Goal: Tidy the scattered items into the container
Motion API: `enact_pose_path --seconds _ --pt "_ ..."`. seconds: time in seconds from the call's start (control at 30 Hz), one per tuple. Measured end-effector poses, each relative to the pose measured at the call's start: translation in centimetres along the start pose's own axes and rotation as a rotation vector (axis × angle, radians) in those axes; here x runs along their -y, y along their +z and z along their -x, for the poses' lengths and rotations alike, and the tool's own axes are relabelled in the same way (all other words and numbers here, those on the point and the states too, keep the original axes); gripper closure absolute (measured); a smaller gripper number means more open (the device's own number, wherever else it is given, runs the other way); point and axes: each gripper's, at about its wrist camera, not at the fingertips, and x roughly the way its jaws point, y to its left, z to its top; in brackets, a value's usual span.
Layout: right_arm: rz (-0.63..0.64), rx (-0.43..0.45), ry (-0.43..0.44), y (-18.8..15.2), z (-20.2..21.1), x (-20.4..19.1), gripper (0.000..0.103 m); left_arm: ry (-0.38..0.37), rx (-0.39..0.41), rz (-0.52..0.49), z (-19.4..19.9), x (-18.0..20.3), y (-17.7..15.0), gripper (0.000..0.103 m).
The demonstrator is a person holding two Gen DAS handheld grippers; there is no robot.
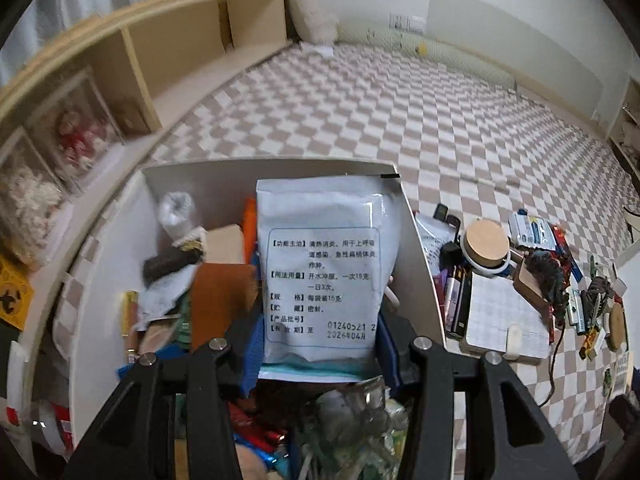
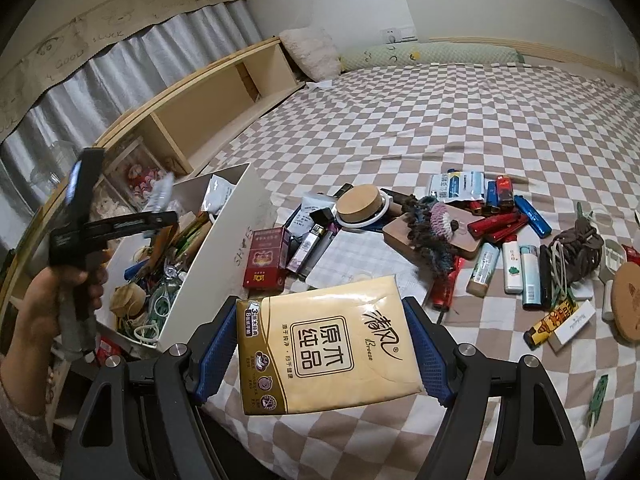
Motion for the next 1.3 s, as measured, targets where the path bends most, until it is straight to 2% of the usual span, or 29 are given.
enact_pose_path --seconds 0.07,0.27,0.43,0.53,0.57,0.7,0.77,0.93,1.03,1.13,1.3 --pt "-0.001 0.004 -0.001 0.1 0.1 0.1 0.024 0.008 -0.025 0.006 -0.9 -0.3 0.6 0.056" --pt "-0.014 0.005 -0.007 0.1 0.1 0.6 0.024 0.095 -0.078 0.018 -3.4 -2.7 2.9 0.055" --pt "-0.026 -0.005 -0.013 0.0 -0.3 1.0 0.024 0.109 -0.126 -0.001 -5.2 -2.8 3.8 0.055" --pt "-0.025 -0.010 -0.018 0.1 -0.5 1.1 0.024 0.077 -0.150 0.011 -5.8 -2.6 4.5 0.054" --pt "-0.026 -0.010 -0.019 0.1 -0.5 1.1 0.024 0.059 -0.166 0.012 -6.1 -2.4 4.7 0.047" --pt "-0.031 -0.009 -0.022 0.3 -0.5 1.3 0.024 0.046 -0.190 0.000 -6.7 -1.5 5.2 0.040" --pt "-0.032 -0.009 -0.022 0.3 -0.5 1.3 0.024 0.013 -0.203 0.017 -6.9 -1.6 5.4 0.028" --pt "-0.033 -0.011 -0.025 0.4 -0.6 1.4 0.024 -0.026 -0.178 0.032 -6.0 -2.2 5.4 0.026" --pt "-0.036 -0.012 -0.025 0.3 -0.8 1.5 0.024 -0.029 -0.131 0.057 -4.8 -3.1 5.9 0.026" --pt "-0.031 -0.018 -0.023 0.2 -1.0 1.3 0.024 -0.003 -0.081 0.068 -3.9 -4.4 6.7 0.026" --pt "-0.012 -0.020 -0.011 0.3 -1.1 0.4 0.024 0.024 -0.052 0.086 -3.3 -5.9 6.4 0.026"
